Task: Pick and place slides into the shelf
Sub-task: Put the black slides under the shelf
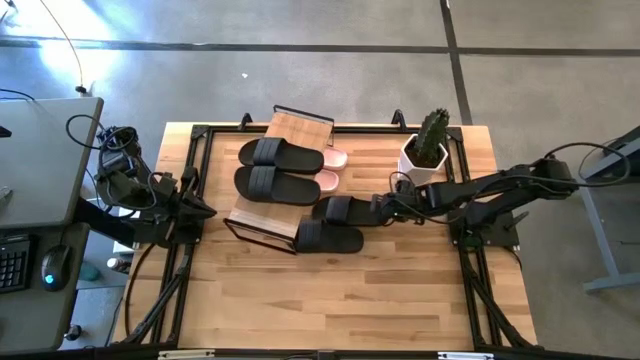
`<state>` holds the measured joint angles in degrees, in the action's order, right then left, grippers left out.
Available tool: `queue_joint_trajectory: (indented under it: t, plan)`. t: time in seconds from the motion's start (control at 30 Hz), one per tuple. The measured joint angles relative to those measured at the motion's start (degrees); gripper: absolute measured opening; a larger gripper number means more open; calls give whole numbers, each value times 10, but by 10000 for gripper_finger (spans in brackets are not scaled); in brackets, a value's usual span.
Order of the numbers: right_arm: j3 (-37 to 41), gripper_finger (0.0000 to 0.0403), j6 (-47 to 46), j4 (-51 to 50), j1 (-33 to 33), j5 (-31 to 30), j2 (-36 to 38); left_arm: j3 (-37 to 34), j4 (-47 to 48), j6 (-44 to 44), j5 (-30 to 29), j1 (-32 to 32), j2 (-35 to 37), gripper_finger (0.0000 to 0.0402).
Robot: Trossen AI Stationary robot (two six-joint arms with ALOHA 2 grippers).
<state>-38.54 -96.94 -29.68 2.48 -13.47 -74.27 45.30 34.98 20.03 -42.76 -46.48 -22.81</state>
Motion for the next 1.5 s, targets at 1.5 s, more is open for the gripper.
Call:
queue_joint_trajectory:
  t: [1.5]
  plan:
    - [1,95,162,-149,87,-77,96,0,5,1,-1,0,0,7]
